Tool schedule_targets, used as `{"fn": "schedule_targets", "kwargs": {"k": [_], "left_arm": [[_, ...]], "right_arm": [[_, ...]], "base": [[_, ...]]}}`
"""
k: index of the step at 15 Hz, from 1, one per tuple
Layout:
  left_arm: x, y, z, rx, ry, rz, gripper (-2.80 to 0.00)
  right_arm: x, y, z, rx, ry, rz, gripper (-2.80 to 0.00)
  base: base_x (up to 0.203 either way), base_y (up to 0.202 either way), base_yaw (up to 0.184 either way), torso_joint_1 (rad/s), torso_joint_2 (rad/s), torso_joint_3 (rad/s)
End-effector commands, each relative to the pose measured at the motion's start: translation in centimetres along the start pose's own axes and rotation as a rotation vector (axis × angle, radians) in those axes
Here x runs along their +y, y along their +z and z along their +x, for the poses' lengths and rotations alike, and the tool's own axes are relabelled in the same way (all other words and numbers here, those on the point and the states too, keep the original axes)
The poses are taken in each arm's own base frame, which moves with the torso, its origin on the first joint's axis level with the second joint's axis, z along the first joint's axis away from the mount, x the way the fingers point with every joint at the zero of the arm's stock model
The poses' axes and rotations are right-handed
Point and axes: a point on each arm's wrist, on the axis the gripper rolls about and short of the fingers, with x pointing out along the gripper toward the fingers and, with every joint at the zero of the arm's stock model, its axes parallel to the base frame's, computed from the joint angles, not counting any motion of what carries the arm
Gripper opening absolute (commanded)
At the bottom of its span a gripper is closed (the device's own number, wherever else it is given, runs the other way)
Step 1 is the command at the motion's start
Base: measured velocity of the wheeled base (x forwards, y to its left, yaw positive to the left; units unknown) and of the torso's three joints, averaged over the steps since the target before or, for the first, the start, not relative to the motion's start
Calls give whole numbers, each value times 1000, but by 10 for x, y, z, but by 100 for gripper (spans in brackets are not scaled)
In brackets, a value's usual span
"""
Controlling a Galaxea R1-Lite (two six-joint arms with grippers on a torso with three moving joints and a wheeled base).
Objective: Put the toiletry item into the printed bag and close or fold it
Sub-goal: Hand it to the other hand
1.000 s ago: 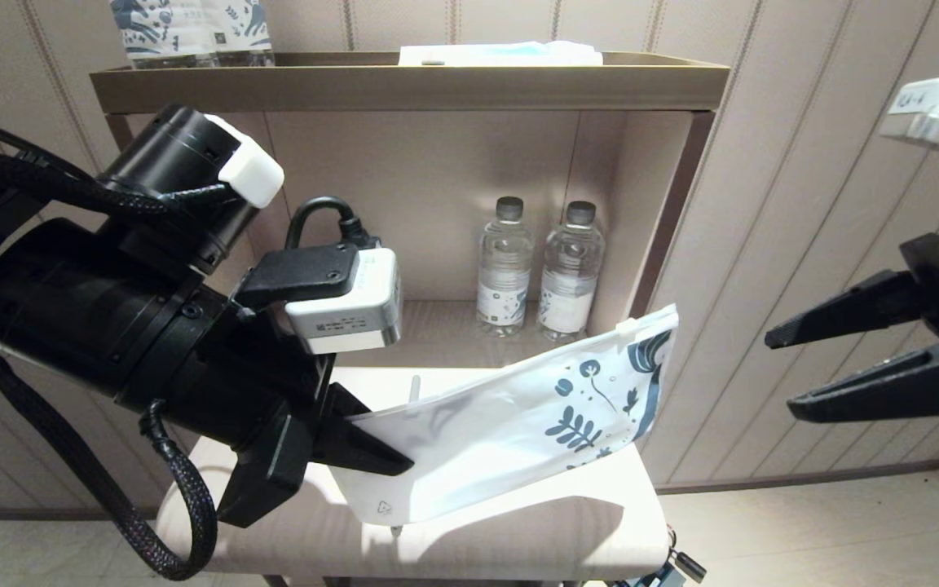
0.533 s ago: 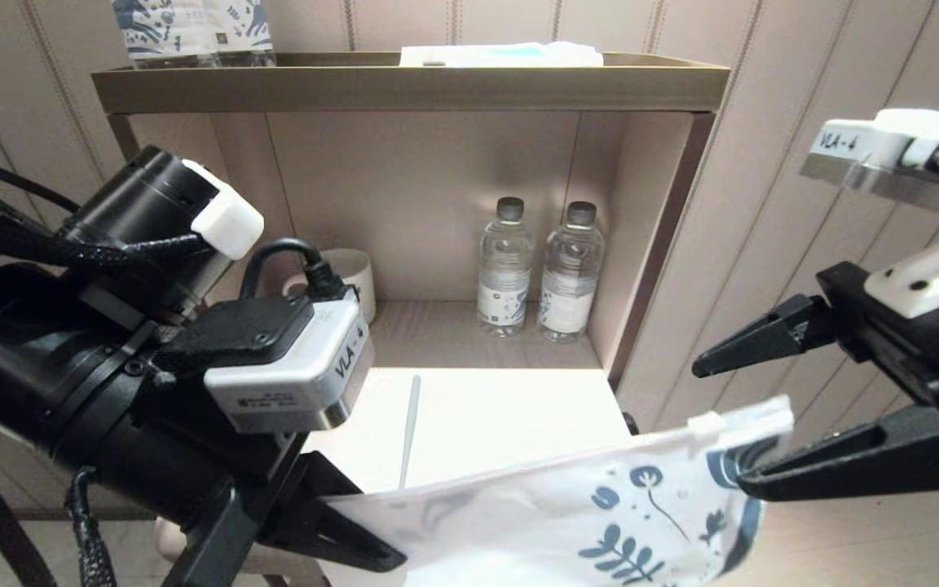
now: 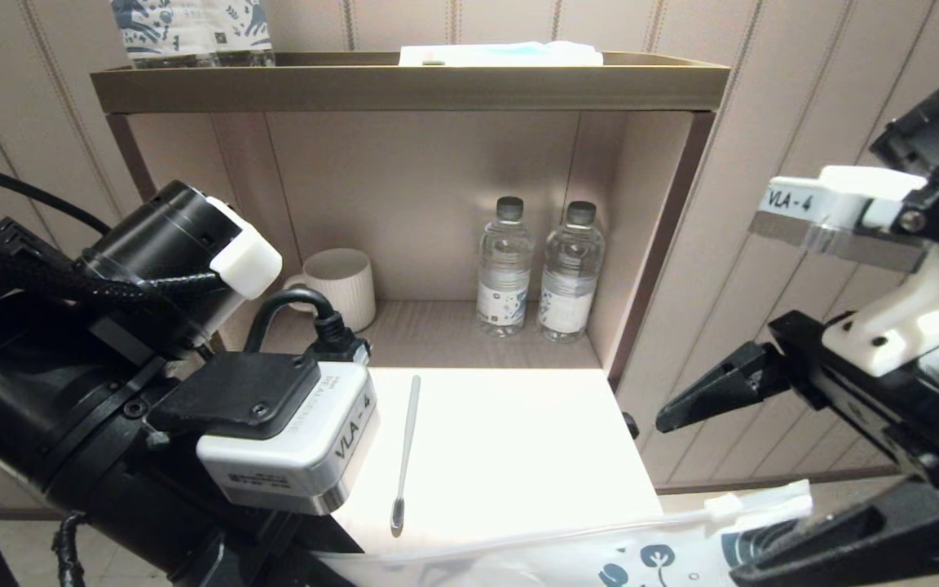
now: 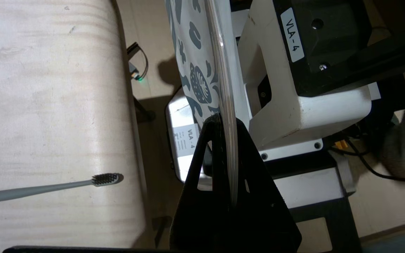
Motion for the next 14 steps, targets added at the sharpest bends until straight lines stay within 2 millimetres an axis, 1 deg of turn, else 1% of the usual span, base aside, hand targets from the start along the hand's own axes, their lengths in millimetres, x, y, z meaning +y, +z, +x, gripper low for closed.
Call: {"fn": "schedule_targets", "kwargs": {"k": [1,3,7,9,14], "left_arm": [[0,-1,1,1,-7,0,-280],[1,0,0,-1,-3,2,-280],[4,-1,1,0,-1,-2,-280],[4,0,1,-2,1,0,-280],[4,0,0,-2,4,-1,-280]], "right_arm": [[2,-6,8,25,34,9,0],[0,-10,13,16,34,-3,0],[4,-17,16,16,45,-7,0],[2,-20,18,-16,40,-29,0],[-6,-21,27,-41,84,-21,0]], "base": [[0,0,0,0,0,0],[0,0,0,0,0,0],[0,0,0,0,0,0],[0,0,0,0,0,0],[0,0,0,0,0,0]]}}
